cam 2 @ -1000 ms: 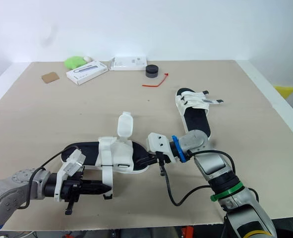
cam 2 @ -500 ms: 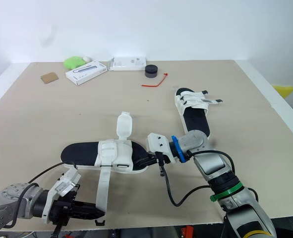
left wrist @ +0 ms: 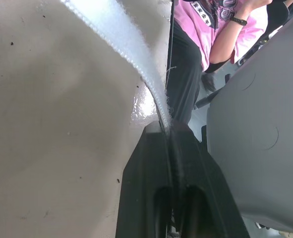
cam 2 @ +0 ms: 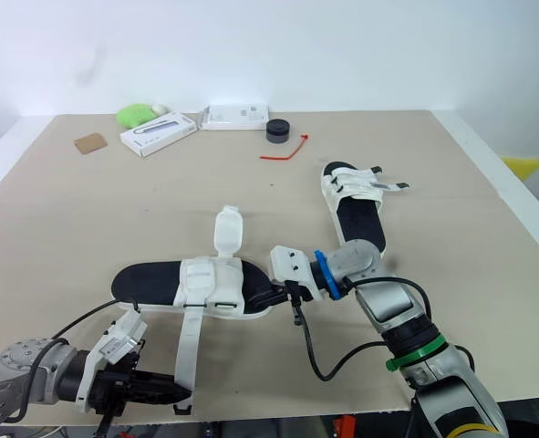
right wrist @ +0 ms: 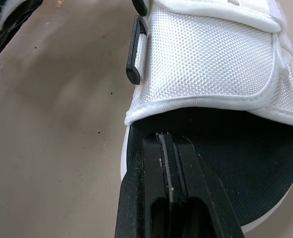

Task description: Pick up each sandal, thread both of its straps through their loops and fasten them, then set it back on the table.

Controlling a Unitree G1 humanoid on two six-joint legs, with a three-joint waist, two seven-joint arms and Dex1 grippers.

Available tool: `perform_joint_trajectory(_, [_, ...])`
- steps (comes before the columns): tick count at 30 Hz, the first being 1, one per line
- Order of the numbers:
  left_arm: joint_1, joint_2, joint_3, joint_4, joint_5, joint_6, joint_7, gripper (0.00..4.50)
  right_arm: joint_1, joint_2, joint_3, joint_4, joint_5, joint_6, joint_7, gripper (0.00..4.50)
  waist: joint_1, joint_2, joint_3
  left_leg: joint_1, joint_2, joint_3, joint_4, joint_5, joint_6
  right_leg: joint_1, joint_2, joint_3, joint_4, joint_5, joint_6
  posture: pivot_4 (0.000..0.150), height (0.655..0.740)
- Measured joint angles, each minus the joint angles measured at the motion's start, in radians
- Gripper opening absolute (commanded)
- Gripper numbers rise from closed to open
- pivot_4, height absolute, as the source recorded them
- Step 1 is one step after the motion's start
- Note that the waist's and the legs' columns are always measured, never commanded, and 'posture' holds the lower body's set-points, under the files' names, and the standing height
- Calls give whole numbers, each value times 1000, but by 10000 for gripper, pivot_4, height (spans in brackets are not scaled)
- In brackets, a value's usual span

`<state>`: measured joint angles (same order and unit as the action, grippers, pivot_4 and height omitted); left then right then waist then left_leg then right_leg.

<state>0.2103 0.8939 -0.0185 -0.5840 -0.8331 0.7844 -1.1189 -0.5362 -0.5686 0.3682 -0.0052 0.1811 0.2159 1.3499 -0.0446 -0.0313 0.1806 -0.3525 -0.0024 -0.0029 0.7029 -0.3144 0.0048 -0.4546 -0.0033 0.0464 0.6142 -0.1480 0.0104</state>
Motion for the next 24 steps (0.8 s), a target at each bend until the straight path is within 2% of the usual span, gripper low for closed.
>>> perform_joint_trajectory(5, [25,52,33,-53,-31,5,-18,31372,0,2,4,0,0,-2,0,0,0,0,0,0,1,0,0,0,0,0,0,0,0,-1,-1,1500,7400])
perform_joint_trajectory(7, [45,67,47,-68,-30,-6,-32,41729,-1,2,5,0,0,-4,0,0,-1,0,0,0,1,0,0,0,0,0,0,0,0,-1,-1,1500,7400])
perform_joint_trajectory(8, [54,68,62,-72,-30,-19,-36,44034,-1,2,5,0,0,-4,0,0,-1,0,0,0,1,0,0,0,0,0,0,0,0,-1,-1,1500,7400])
perform_joint_trajectory(10, [62,69,93,-81,-11,-64,-46,44034,-1,2,6,0,0,-5,0,0,-1,0,0,0,1,0,0,0,0,0,0,-1,0,-1,-2,1500,7400])
perform_joint_trajectory(15, [85,102,151,-57,222,-376,-135,44034,-1,2,9,0,1,-9,2,0,-1,0,0,0,0,3,0,0,0,0,1,-1,0,-1,-2,1500,7400])
perform_joint_trajectory(18, [79,98,150,5,377,-625,-189,44034,-1,1,9,1,1,-15,4,0,0,0,0,0,0,5,-1,0,0,0,0,0,0,-1,-3,1500,7400])
perform_joint_trajectory(24, [-96,-21,106,191,626,-1212,-174,44034,-8,6,17,10,1,-19,7,0,0,-1,0,1,2,6,-1,0,0,0,-1,0,-1,0,-2,1500,7400])
